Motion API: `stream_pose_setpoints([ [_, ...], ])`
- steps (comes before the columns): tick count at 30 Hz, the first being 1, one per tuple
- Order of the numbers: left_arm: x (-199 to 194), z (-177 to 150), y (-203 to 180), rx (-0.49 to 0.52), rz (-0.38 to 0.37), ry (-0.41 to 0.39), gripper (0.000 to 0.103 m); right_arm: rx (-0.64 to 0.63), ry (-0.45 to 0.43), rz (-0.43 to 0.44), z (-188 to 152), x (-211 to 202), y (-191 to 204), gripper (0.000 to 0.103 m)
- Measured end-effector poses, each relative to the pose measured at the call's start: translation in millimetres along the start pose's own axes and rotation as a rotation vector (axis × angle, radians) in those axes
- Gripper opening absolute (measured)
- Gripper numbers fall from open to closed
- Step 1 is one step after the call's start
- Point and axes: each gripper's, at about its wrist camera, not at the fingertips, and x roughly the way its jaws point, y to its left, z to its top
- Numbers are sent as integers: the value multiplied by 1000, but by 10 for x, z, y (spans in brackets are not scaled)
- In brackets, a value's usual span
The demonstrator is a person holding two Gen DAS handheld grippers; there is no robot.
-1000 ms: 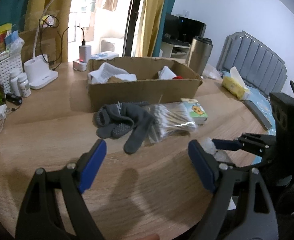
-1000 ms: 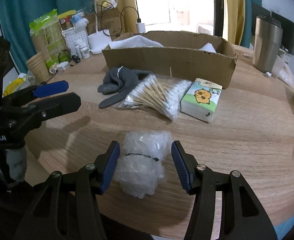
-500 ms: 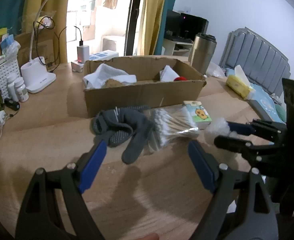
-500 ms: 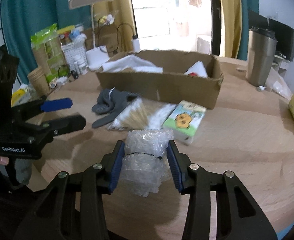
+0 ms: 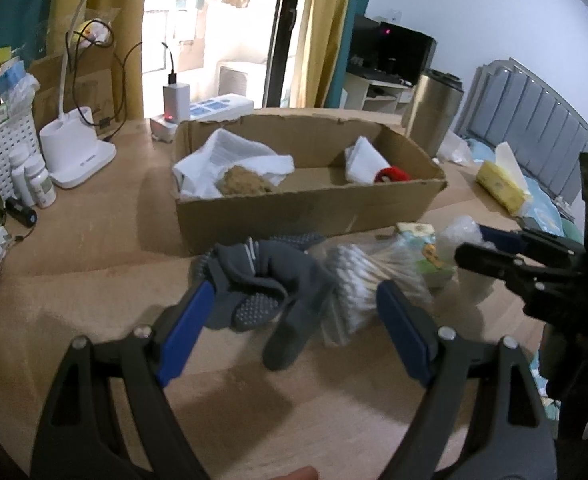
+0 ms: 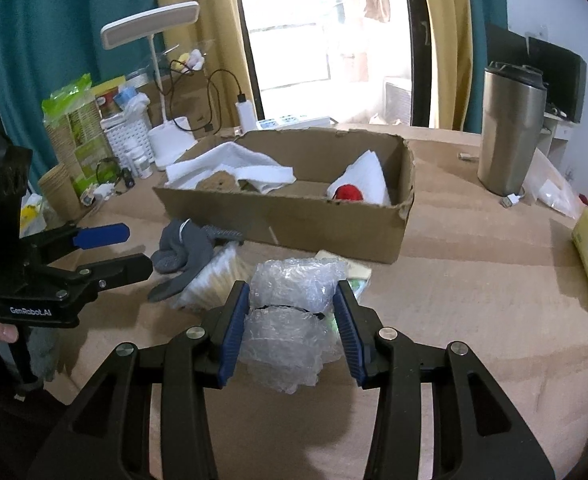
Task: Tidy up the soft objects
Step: 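Grasp the gray glove with the left gripper while the right gripper holds the bubble wrap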
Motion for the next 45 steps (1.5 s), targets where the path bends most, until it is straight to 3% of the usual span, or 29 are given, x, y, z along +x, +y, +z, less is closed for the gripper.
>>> stream_pose_setpoints([
  [25,628,196,115,8,82,101,85,41,12,57,98,329,-278,46],
  [43,732,176,148,3,69,133,84,45,11,64,98,341,-297,46],
  [45,722,181,151,3,53,131,78,45,10,65,98,342,-300,46],
])
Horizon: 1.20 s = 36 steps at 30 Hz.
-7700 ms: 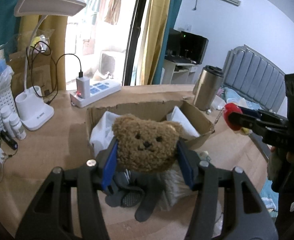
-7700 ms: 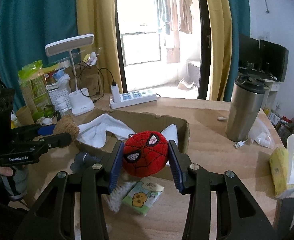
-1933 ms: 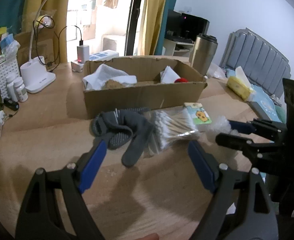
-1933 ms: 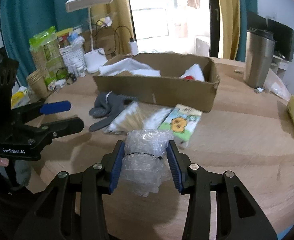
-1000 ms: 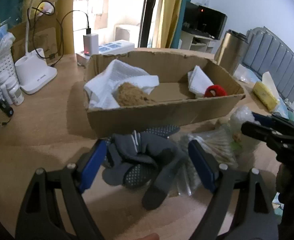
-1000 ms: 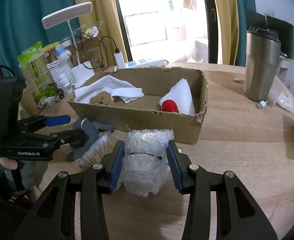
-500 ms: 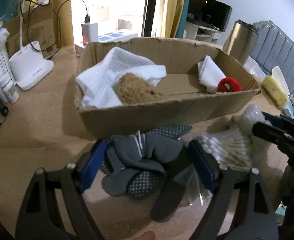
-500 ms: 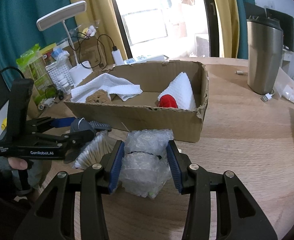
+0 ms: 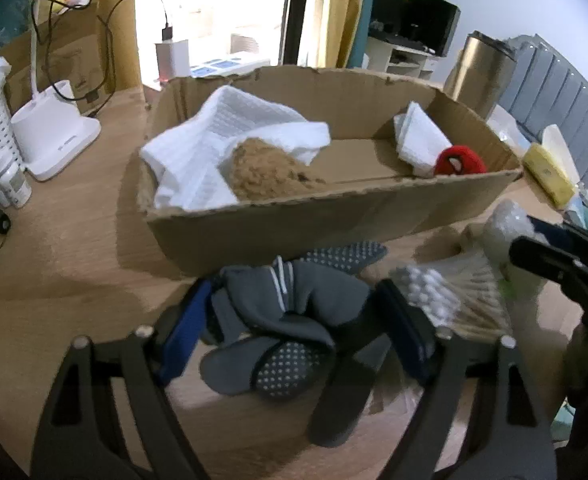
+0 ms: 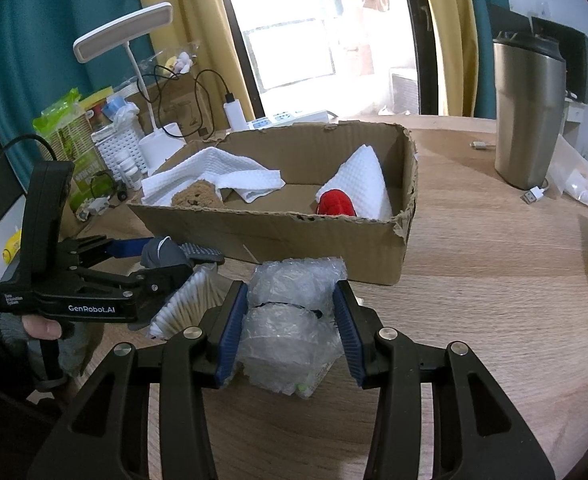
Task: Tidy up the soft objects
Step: 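Grasp the gray glove with the left gripper while the right gripper holds the bubble wrap, then carry the glove and bubble wrap over the box and open both grippers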
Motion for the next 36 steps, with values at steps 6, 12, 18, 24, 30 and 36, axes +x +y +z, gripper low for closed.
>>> stream_pose_setpoints([
  [6,-43,-36,-47,32,-33,-3,59,-7,0,-14,24,1,50,46],
  [12,-116,-72,-66,45,-70,-6,43,-20,-2,-21,38,-13,142,46],
  [18,-233,-114,-77,44,-104,-29,40,-36,-6,-32,46,-44,221,46],
  [24,-365,-110,-20,28,-127,-61,40,-54,-14,-40,56,-98,298,46],
  [30,-529,-114,63,7,-146,-104,40,-79,-26,-47,81,-168,396,46],
  [36,-740,-88,57,13,-185,-170,40,-103,-39,-50,126,-225,486,46],
])
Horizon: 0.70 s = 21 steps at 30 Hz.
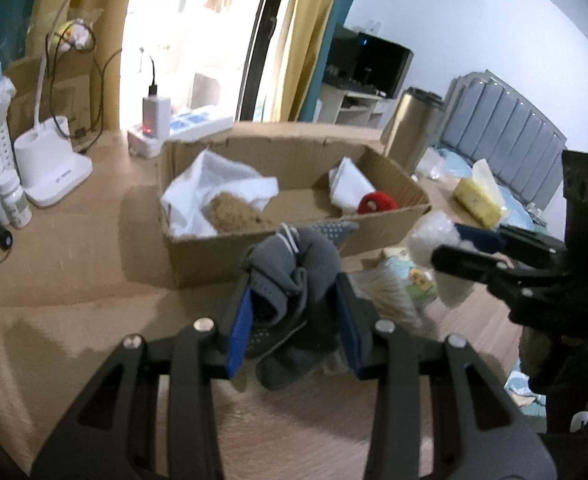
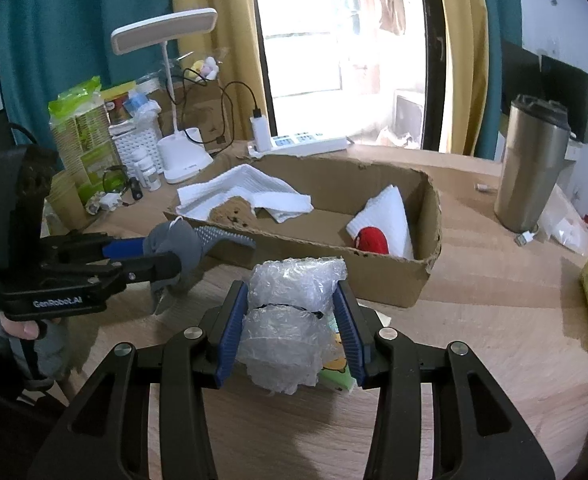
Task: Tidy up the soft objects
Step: 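Carry the glove and bubble wrap over the box and open both grippers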
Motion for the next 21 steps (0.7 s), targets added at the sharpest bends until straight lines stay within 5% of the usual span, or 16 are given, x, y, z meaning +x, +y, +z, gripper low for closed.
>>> stream_pose_setpoints([
  [21,-61,359,-219,47,-55,-84,41,-36,-80,-35,288,-208,-160,46],
])
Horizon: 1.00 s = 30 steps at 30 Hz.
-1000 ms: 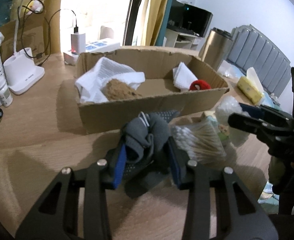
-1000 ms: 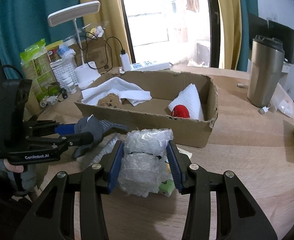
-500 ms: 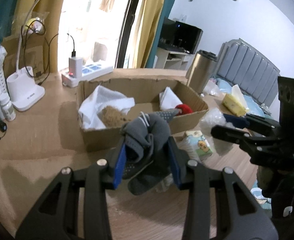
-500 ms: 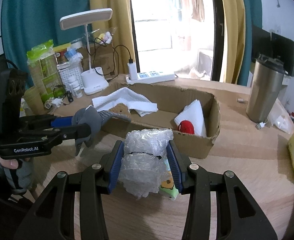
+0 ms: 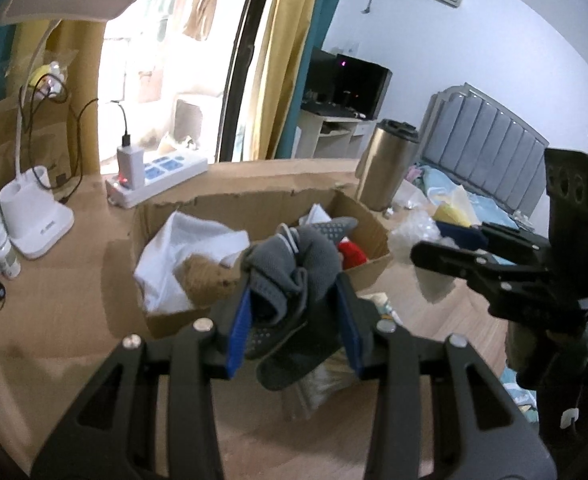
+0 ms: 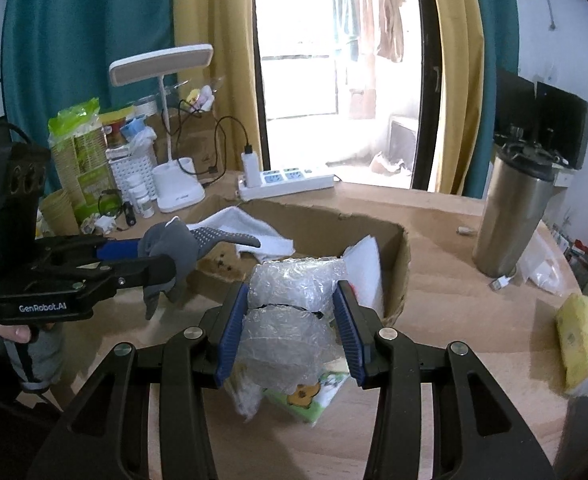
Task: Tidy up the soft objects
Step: 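Carry the glove and bubble wrap over the box and open both grippers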
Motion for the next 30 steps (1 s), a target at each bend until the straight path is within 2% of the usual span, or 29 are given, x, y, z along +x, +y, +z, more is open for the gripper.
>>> stream_pose_setpoints([
  [15,153,212,-33,19,1,-16,42,39,-23,-32,88,75,-298,46],
  [30,399,300,-42,19,29,7,43,76,-34,-33,50,137,-493,46],
])
